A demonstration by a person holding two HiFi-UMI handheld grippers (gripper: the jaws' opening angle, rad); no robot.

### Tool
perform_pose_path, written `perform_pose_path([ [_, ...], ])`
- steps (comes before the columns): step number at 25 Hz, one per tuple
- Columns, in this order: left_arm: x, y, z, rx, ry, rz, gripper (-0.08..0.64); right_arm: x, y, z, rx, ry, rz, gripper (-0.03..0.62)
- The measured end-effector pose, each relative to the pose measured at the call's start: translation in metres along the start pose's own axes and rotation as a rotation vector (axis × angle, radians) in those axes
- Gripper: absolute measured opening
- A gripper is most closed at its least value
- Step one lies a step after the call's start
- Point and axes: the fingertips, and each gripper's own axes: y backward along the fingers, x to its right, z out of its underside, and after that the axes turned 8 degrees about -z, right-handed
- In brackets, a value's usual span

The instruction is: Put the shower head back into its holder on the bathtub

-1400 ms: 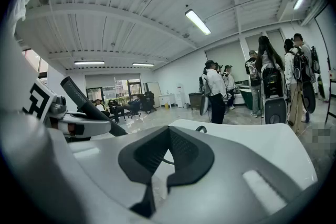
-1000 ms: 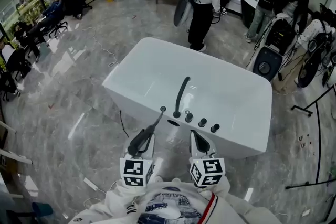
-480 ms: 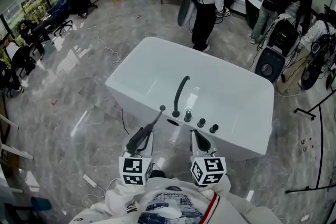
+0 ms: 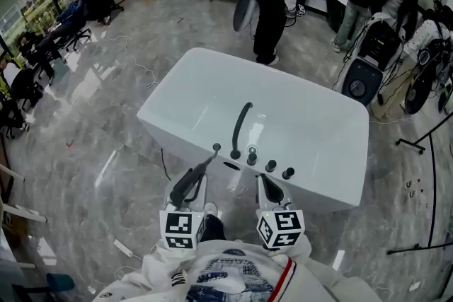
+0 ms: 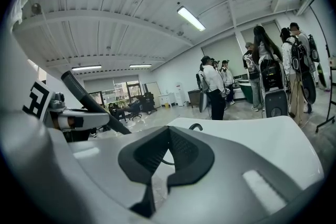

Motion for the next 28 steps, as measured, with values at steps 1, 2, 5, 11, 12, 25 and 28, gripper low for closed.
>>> perform_pose_path([
  [1, -0.003, -0.006, -0.002, 0.003, -0.004, 0.002, 0.14, 0.001, -0.005, -0.002, 0.001, 0.0, 0.003, 0.005],
  [2, -0.006, -0.011, -0.002, 0.006, -0.009, 0.003, 0.14, 0.002, -0.011, -0.003, 0.002, -0.001, 0.005, 0.005],
  [5, -0.016, -0.026, -0.004, 0.007, -0.016, 0.007, 0.14, 0.004, -0.028, -0.008, 0.004, -0.002, 0.007, 0.006],
  [11, -0.031, -0.056, -0.003, -0.018, -0.005, 0.035, 0.14, 0.003, -0.061, -0.011, -0.01, -0.006, 0.015, 0.006],
  [12, -0.031, -0.06, -0.003, -0.023, -0.003, 0.042, 0.14, 0.005, -0.065, -0.01, -0.014, -0.009, 0.019, 0.006],
  [25, -0.05, -0.111, 0.001, -0.063, -0.014, 0.11, 0.14, 0.016, -0.109, -0.006, -0.054, -0.043, 0.084, 0.006],
  [28, -0.054, -0.12, 0.0, -0.07, -0.008, 0.119, 0.14, 0.017, -0.118, -0.006, -0.06, -0.044, 0.092, 0.006],
])
